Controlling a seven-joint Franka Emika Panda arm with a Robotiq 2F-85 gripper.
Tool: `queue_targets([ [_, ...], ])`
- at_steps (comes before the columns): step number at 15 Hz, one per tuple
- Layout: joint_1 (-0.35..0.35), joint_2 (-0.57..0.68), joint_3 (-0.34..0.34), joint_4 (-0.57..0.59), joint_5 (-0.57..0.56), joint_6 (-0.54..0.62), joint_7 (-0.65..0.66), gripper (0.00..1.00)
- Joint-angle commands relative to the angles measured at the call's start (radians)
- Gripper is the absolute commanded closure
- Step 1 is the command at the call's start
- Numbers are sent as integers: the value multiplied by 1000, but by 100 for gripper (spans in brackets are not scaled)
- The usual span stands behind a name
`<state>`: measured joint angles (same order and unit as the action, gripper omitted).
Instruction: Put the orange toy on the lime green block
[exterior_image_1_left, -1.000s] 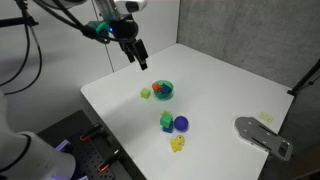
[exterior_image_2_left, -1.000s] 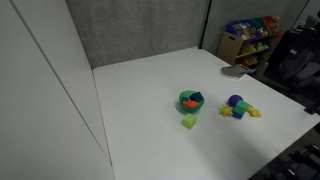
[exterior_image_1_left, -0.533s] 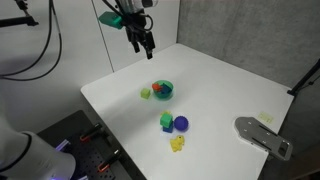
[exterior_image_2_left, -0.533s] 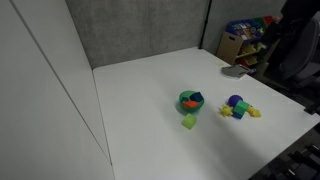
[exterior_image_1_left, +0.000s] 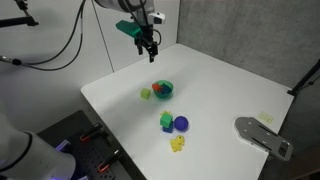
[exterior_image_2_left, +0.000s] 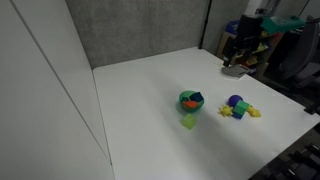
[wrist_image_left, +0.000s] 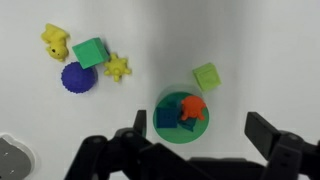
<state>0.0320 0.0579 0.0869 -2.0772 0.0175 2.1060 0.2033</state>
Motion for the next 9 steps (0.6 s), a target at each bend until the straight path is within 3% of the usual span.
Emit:
queue_targets([
  [1,15,147,-10,103,37,22,-8,0],
  [9,18,386,-15,200,105,151,-1,0],
])
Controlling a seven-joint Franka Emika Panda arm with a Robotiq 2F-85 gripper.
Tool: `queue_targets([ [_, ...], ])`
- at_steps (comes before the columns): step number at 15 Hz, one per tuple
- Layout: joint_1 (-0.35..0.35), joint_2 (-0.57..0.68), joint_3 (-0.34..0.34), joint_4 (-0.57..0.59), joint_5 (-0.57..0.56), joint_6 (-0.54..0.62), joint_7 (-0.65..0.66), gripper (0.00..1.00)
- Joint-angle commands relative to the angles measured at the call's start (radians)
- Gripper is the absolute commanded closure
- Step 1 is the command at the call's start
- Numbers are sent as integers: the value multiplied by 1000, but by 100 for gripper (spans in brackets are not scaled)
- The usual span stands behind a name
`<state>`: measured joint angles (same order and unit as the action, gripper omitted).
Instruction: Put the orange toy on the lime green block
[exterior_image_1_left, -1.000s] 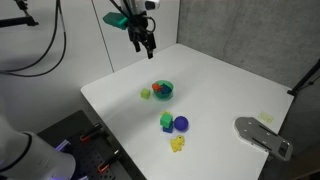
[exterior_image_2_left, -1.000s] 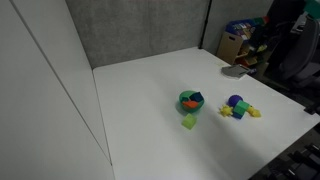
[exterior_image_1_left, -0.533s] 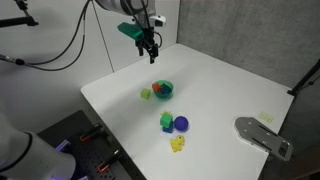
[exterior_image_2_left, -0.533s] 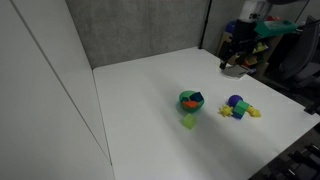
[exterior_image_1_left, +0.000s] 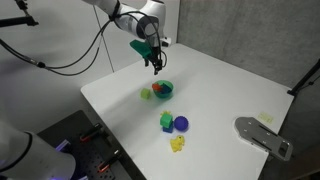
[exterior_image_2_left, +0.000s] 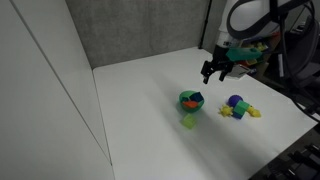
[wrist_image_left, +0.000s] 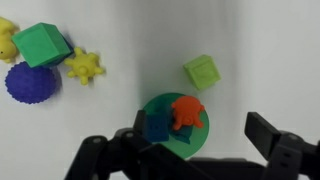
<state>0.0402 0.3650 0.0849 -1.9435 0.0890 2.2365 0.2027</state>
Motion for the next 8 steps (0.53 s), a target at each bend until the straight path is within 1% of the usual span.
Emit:
queue_targets([
  [1,10,101,-14,75,41,35,-2,0],
  [4,19,156,-24,90,37,86,17,0],
  [5,12,156,-18,97,46,48,2,0],
  [6,15,138,-23,58,33,80,-5,0],
  [8,15,154,-23,68,35,79,-6,0],
])
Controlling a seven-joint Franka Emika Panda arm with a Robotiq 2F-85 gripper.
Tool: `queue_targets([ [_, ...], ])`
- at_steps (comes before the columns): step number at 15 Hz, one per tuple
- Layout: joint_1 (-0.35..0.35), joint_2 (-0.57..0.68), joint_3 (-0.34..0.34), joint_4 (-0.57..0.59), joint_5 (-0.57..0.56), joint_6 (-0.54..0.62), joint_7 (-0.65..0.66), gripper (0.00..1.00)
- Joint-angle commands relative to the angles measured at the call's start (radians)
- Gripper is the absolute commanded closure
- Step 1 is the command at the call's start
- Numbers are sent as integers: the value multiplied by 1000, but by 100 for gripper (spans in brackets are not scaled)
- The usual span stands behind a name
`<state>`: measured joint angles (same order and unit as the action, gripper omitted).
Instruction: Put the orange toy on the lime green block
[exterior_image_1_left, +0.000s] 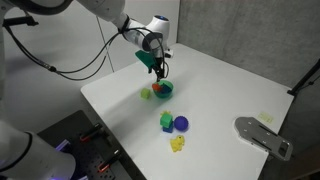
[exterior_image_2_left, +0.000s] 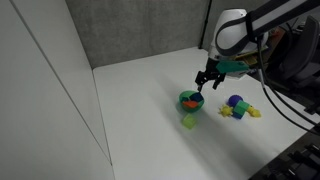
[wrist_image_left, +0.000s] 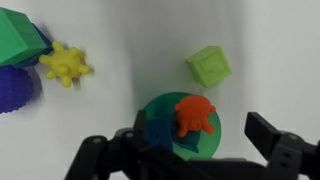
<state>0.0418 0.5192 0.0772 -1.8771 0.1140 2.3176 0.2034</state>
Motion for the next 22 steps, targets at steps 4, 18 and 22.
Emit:
queue_targets([
  [4,40,36,-43,19,-21,45,30,0],
  [18,37,227,-4,107,49,221,-1,0],
  [22,30,264,2,142,82,215,5,0],
])
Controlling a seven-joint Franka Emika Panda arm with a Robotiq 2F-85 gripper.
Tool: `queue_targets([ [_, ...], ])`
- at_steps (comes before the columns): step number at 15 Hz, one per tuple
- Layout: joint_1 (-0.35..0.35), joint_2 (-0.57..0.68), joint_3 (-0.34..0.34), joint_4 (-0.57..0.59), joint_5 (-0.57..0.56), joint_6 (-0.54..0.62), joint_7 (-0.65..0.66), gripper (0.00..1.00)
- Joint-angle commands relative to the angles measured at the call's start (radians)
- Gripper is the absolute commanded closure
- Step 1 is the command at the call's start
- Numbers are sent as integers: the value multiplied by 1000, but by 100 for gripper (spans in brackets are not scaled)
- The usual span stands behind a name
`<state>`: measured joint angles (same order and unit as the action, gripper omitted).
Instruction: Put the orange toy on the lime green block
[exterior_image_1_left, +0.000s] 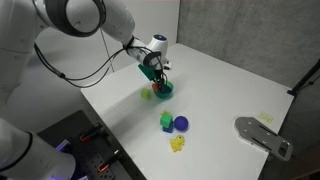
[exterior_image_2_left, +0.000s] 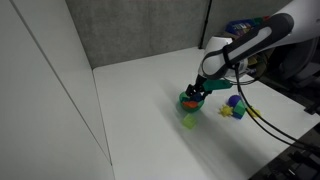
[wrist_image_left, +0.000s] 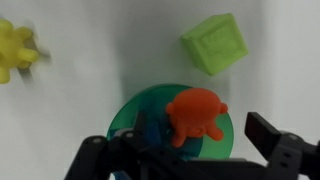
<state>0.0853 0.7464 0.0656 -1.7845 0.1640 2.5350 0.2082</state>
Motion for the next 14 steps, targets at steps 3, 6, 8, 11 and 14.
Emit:
queue_targets([
  [3,-21,60,21,68,62,-3,0,0],
  [6,-26,79,25,84,85,-9,1,0],
  [8,-33,91,29,93,100,-11,-2,0],
  [11,-46,105,38,106,121,-7,-11,0],
  [14,-60,116,49,120,138,-17,-15,25],
])
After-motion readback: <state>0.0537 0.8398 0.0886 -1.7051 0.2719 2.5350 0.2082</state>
